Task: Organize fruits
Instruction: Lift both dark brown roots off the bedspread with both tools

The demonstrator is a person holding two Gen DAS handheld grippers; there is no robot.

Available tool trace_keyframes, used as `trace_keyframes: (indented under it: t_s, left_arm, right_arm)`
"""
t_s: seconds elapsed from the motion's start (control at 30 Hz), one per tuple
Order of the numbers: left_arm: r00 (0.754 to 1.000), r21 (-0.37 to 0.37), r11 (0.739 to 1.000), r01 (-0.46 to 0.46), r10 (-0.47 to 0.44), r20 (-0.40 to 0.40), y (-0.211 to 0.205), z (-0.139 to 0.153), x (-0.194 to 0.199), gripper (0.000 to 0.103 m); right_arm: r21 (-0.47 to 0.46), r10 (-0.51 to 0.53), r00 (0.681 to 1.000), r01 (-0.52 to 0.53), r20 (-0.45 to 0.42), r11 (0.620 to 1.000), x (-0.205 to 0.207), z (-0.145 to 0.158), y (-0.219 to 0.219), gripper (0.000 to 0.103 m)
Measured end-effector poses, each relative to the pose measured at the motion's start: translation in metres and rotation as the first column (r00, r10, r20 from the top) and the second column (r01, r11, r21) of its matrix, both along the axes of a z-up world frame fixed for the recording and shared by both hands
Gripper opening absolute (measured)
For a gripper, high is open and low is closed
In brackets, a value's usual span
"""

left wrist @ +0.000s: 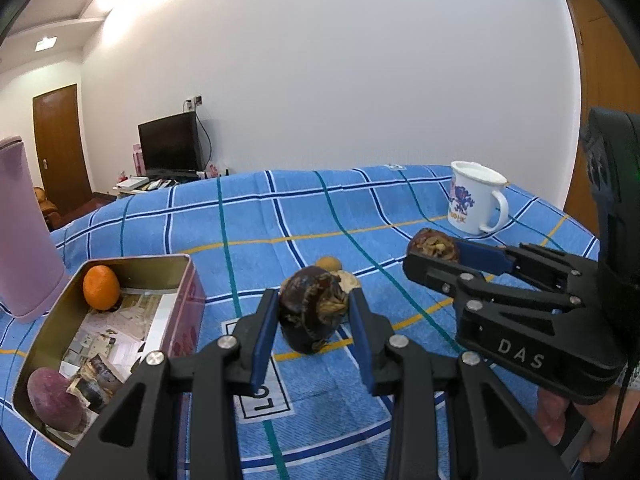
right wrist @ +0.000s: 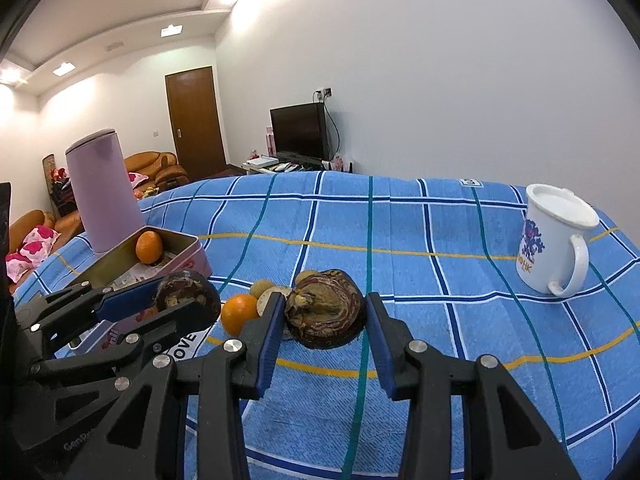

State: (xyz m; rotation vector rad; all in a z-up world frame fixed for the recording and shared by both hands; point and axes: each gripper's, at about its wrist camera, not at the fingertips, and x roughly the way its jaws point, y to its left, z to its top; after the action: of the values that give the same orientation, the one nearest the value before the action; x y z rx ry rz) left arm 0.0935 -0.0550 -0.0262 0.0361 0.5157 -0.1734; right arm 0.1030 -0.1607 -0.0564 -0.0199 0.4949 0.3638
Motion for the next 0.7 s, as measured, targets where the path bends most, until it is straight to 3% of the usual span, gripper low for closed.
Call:
trace_keyframes:
  t_s: [0.7]
  left_arm:
    - [0.999,-0.006,1.0,-0.013,0.013,0.052,0.003,0.005,-0.011,0.037]
  right_arm:
    - [0.006,0.011,0.997,-0.012,0.075,1.0,-0.017,0.006,-0.001,0.042]
